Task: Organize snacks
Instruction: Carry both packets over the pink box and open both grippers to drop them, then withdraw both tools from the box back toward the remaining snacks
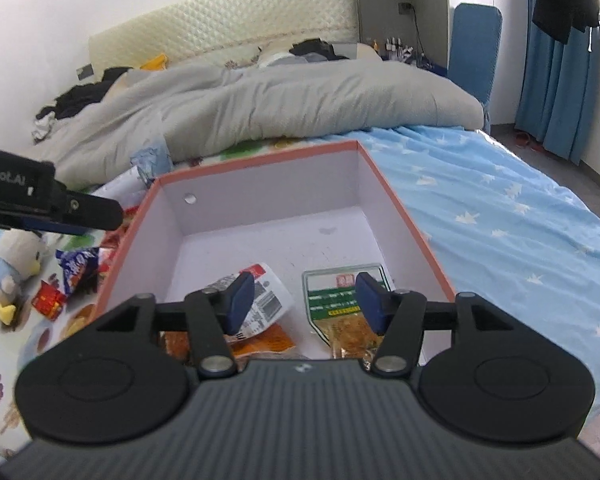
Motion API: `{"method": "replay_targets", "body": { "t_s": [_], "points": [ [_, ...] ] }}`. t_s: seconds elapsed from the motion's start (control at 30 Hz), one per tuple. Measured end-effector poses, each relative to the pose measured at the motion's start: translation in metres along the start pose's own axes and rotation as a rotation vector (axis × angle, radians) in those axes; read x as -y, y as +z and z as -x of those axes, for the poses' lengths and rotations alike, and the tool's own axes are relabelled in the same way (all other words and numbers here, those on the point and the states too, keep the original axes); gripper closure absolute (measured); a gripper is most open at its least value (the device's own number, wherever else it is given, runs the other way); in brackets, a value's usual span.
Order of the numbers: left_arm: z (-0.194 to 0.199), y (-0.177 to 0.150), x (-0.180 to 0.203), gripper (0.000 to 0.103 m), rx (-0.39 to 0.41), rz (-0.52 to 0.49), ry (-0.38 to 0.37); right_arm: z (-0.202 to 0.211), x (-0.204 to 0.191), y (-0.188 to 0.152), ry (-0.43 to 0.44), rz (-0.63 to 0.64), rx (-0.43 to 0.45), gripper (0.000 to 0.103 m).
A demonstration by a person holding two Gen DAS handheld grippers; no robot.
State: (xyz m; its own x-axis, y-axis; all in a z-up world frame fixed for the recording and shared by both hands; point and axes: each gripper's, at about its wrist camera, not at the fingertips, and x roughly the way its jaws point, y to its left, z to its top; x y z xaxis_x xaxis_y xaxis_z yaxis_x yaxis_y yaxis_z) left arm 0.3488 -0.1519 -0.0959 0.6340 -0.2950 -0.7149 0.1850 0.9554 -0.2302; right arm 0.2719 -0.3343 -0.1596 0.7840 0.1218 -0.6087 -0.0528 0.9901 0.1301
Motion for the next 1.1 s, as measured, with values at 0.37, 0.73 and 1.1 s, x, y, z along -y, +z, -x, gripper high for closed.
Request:
{"method": "replay_targets", "body": {
  "t_s": [0.37,0.73,1.1],
  "points": [
    [0.072,-0.014,0.0,0.052,0.154,-0.035,0.019,0.047,-0.017,0.017,0.041,0.016,0.128,0.045],
    [0.132,-0.031,-0.011,0.051,0.298,-0.079,0.054,0.078,-0.05,0.006,0.095,0.025,0.191,0.045],
    [0.168,-0.059,-0.041,0.046,0.344,-0.036,0.065,0.1,-0.072,-0.012,0.158,0.059,0.239,0.045]
  ]
}}
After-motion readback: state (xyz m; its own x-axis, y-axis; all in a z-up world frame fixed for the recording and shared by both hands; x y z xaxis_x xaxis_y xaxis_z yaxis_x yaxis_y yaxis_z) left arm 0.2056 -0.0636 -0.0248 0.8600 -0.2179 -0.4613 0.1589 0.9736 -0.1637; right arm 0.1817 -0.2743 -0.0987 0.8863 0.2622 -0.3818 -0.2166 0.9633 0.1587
